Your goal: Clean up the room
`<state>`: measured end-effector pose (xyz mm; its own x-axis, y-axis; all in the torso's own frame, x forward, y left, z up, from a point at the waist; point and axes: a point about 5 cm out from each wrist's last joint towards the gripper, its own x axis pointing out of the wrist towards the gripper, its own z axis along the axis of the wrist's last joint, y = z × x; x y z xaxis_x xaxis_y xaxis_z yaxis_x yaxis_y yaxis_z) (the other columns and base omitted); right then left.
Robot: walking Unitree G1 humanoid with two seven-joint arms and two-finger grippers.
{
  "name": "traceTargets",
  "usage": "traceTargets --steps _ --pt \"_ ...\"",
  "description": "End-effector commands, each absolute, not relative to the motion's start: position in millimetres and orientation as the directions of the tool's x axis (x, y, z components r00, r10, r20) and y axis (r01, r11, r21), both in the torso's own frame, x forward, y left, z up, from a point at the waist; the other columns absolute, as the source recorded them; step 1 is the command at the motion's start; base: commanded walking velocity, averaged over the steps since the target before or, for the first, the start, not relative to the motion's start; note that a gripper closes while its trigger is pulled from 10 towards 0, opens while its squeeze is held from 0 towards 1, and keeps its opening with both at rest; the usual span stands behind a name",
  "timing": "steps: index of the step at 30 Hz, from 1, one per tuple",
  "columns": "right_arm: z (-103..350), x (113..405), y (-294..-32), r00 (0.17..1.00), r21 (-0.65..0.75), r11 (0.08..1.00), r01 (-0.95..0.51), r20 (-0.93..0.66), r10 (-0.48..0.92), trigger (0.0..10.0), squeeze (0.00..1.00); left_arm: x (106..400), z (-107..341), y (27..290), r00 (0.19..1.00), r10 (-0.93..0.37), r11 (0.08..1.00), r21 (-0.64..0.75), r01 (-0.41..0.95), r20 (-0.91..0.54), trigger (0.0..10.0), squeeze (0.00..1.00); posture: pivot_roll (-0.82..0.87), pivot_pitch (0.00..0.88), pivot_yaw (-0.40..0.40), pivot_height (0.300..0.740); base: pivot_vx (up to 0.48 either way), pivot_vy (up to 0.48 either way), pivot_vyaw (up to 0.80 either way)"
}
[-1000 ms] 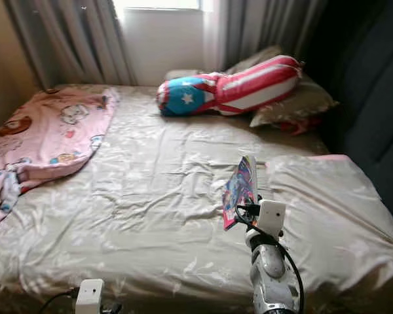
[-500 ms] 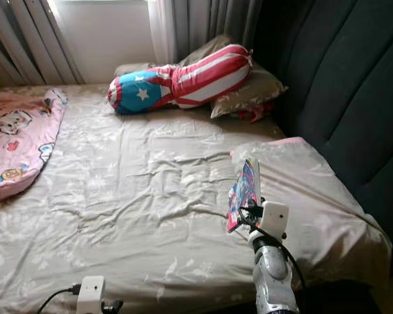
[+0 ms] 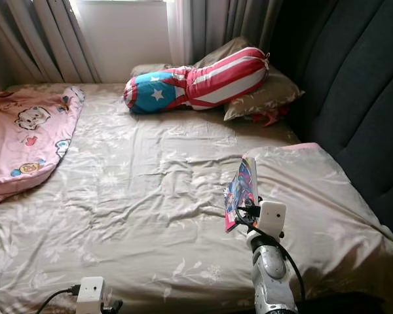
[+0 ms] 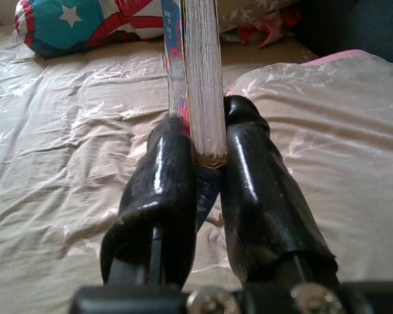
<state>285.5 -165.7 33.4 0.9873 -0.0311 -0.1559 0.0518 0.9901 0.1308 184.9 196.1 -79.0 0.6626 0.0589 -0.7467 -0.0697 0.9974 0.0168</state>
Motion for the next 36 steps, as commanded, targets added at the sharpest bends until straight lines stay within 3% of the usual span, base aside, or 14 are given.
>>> traceTargets --steps 1,9,36 --pt "43 292 -166 0.994 0.118 0.992 0.038 -0.11 -0.025 10.0 0.0 182 -80 198 0.651 0.066 0.997 0.024 -0.074 -0.756 10.0 0.0 -0.04 0.0 -0.046 0.739 0.255 0.0 0.0" --pt "41 291 -165 0.993 0.116 0.993 0.034 -0.117 -0.02 10.0 0.0 181 -81 198 0.649 0.065 0.997 0.021 -0.075 -0.758 10.0 0.0 -0.04 0.0 -0.048 0.739 0.256 0.0 0.0" --pt "38 291 -166 0.989 0.107 0.993 0.048 -0.145 -0.032 10.0 0.0 197 -73 190 0.7 0.045 0.998 0.007 -0.058 -0.713 10.0 0.0 -0.04 0.0 -0.05 0.739 0.037 0.0 -0.02"
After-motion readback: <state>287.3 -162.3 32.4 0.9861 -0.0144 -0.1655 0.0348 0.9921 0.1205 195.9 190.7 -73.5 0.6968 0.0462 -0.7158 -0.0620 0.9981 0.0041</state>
